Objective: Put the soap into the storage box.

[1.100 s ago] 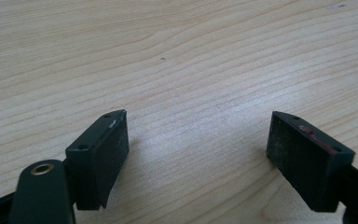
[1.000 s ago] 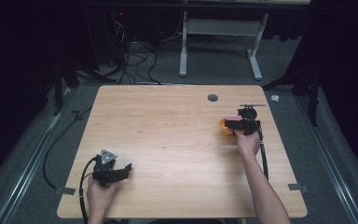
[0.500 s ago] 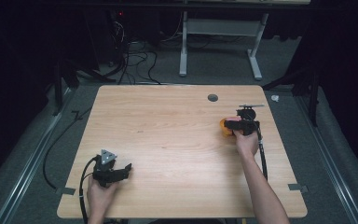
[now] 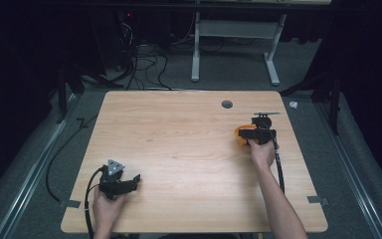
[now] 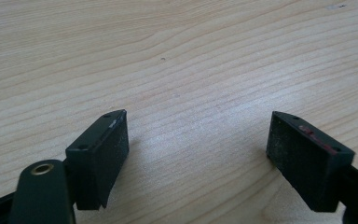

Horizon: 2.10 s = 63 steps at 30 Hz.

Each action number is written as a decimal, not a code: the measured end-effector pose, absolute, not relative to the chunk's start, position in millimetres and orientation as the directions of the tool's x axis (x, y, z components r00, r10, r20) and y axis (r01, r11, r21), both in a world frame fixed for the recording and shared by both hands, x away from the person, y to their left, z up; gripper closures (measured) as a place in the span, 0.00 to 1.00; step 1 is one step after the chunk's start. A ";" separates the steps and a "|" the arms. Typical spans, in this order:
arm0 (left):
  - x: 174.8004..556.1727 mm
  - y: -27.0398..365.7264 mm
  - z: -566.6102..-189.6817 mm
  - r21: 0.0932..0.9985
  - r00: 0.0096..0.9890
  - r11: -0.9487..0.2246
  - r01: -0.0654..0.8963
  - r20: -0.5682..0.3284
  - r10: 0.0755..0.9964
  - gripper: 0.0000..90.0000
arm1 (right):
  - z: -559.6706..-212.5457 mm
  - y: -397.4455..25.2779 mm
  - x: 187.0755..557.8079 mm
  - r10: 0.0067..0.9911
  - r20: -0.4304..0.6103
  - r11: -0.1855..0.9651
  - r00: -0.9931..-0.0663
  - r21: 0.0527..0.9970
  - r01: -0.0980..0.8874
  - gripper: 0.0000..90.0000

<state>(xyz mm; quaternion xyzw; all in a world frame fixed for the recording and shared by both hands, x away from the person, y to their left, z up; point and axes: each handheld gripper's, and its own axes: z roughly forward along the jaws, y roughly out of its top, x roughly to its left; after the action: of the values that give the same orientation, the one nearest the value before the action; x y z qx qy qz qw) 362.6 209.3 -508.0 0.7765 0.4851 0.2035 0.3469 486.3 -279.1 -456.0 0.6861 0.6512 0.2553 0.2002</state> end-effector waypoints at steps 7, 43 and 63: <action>362.6 209.4 -508.0 0.736 0.447 -0.289 0.612 -0.020 0.894 0.24 | -455.6 -279.0 485.7 0.996 0.090 -0.069 0.017 0.611 0.789 0.14; 362.5 209.2 -508.1 0.736 0.446 -0.288 0.612 -0.021 0.895 0.24 | -421.7 -283.2 454.6 0.990 0.117 -0.025 -0.084 0.714 0.700 0.17; 362.5 209.2 -508.1 0.736 0.446 -0.288 0.612 -0.021 0.895 0.24 | -402.4 -284.2 433.7 0.981 0.108 0.024 -0.159 0.752 0.658 0.19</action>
<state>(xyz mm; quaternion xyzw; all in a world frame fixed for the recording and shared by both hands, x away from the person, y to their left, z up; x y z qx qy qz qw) 362.5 209.2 -508.1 0.7763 0.4853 0.2036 0.3469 433.7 -284.2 -402.4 0.6055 0.6769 0.3485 0.2318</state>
